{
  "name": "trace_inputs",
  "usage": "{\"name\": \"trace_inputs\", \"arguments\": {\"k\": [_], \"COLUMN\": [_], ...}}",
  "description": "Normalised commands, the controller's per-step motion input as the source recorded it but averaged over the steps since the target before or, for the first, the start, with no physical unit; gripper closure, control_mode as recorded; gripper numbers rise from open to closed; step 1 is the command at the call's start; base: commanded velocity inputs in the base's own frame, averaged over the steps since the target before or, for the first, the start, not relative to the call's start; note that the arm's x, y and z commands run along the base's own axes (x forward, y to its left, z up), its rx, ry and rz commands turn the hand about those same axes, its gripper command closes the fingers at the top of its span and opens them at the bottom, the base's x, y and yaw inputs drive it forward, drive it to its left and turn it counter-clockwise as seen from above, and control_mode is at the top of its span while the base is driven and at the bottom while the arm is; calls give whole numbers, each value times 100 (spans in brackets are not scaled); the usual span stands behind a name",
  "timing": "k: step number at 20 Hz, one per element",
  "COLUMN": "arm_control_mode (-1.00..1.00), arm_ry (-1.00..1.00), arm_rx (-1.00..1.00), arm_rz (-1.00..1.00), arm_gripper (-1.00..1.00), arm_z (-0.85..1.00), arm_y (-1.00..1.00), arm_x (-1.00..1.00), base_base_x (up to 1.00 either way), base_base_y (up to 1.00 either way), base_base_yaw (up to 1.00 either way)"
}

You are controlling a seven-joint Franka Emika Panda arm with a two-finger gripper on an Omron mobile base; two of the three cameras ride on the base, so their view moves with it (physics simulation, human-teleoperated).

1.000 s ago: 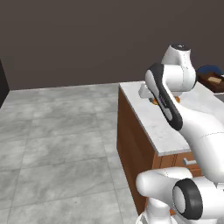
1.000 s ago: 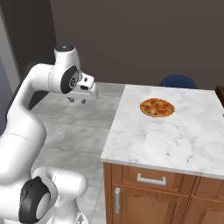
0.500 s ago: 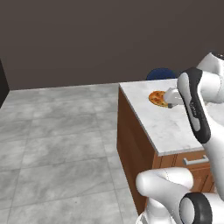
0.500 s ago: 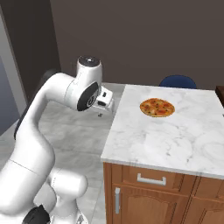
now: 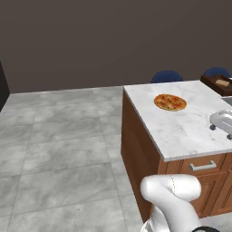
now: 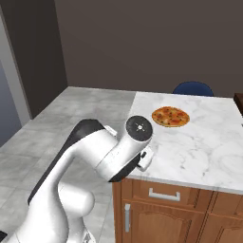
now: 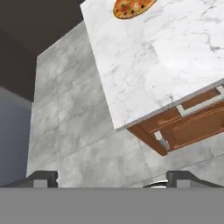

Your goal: Take the pizza cutter from the drawer on the right and place it on the dining counter for cutting.

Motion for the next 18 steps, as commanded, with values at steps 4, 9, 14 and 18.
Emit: {"name": "trace_inputs", "arguments": {"k": [4, 9, 14, 18], "arm_control_mode": [-100, -100, -100, -100], "arm_ry": [0, -1, -5, -5], "arm_rx": [22, 18, 13, 12], "arm_rz": [-39, -38, -30, -28], "arm_gripper": [-100, -100, -100, -100], "arm_z": [-9, -14, -40, -47], "arm_y": [-56, -35, -33, -29], "arm_x": [-64, -25, -9, -12], "base_base_x": [0, 0, 0, 0], "base_base_y": [0, 0, 0, 0], "base_base_yaw": [0, 0, 0, 0]}}
